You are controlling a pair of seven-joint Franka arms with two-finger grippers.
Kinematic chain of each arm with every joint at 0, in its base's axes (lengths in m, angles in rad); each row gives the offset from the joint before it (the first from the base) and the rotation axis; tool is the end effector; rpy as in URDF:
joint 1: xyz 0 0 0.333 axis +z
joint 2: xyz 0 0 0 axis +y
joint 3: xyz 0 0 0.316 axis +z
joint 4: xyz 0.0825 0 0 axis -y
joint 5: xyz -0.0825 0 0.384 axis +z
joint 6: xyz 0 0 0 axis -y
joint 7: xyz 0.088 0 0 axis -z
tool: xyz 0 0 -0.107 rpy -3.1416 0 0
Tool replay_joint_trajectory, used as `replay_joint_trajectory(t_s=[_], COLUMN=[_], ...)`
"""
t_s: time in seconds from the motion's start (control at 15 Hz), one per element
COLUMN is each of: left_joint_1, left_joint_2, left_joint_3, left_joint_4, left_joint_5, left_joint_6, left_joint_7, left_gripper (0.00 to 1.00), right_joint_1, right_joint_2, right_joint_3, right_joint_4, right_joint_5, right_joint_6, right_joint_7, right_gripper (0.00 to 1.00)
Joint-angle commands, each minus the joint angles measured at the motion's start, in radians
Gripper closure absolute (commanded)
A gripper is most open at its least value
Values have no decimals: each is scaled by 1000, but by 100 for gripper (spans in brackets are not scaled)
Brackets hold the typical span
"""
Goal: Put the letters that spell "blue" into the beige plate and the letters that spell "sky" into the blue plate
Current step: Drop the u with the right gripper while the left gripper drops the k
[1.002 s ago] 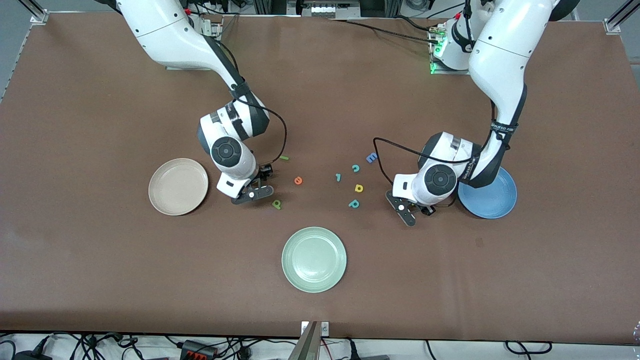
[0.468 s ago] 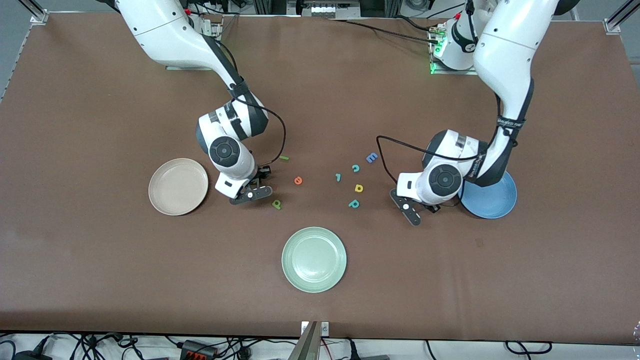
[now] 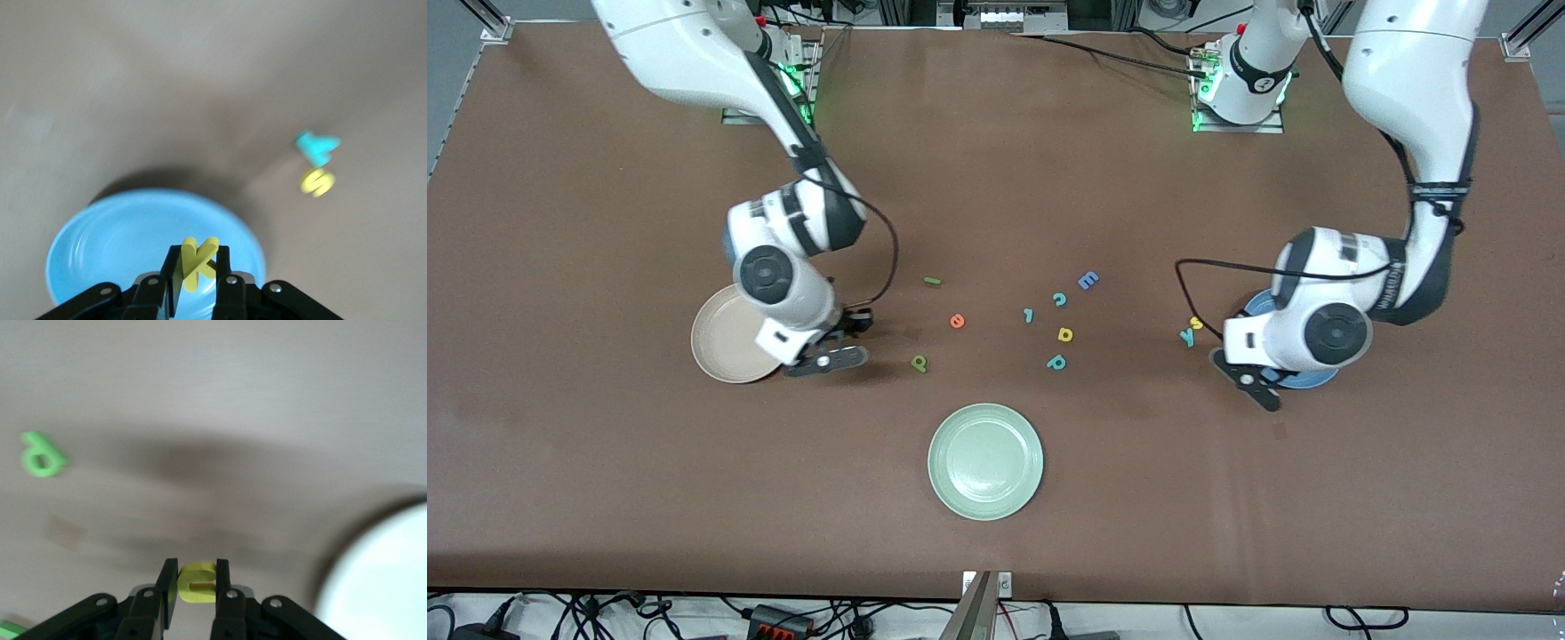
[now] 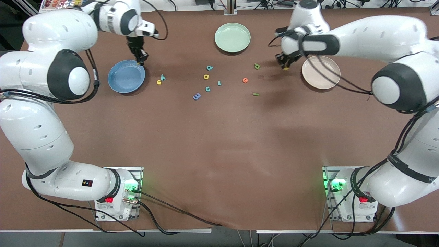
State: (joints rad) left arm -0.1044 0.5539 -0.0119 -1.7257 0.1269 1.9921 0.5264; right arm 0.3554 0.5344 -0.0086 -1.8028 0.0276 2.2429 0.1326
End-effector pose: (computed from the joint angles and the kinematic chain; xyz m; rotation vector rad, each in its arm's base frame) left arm 0.6326 -0.0655 0.2438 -2.8746 1.0665 0.4657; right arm 0.6046 0.2198 0.2412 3.1163 0.3079 -0.1495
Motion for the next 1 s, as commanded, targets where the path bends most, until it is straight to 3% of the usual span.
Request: replay_joint_trajectory(t_s=[0.0, 0.07, 0.13, 0.4, 0.6, 0.67, 0.73, 0.8, 0.94], left_joint_1=[28, 25, 25, 12, 8, 8, -1, -4, -17], left_joint_2=[-14, -17, -20, -25, -2, 15, 40, 55, 55], left_joint_3=[-8, -10, -11, -55, -147, -164, -168, -171, -183], left_joint_4=[-40, -40, -38, -23, -25, -28, -31, -38, -69], left_joint_5=[23, 23, 23, 0, -4, -4, -4, -4, -4], left_joint_6=[8, 7, 4, 5, 28, 65, 101, 141, 159], left_joint_7=[14, 14, 14, -108, -450, -559, -641, -684, -706], left_gripper=[42, 18, 0, 0, 0, 0, 0, 0, 0], right_joint_1=[-136, -168, -188, -231, -246, -253, -259, -260, -251], right_joint_2=[-43, -51, -53, -33, 9, 16, 16, 10, -25], right_joint_3=[15, 15, 15, 13, 13, 12, 12, 12, 13], right_joint_4=[-24, -29, -33, -84, -84, -82, -81, -75, -58], right_joint_5=[6, 3, 3, -8, -12, -11, -11, -9, -9], right_joint_6=[-94, -126, -158, -143, -105, -105, -106, -114, -137], right_joint_7=[-114, -145, -168, -180, -192, -195, -196, -196, -185], right_gripper=[88, 88, 88, 88, 87, 82, 59, 1, 0])
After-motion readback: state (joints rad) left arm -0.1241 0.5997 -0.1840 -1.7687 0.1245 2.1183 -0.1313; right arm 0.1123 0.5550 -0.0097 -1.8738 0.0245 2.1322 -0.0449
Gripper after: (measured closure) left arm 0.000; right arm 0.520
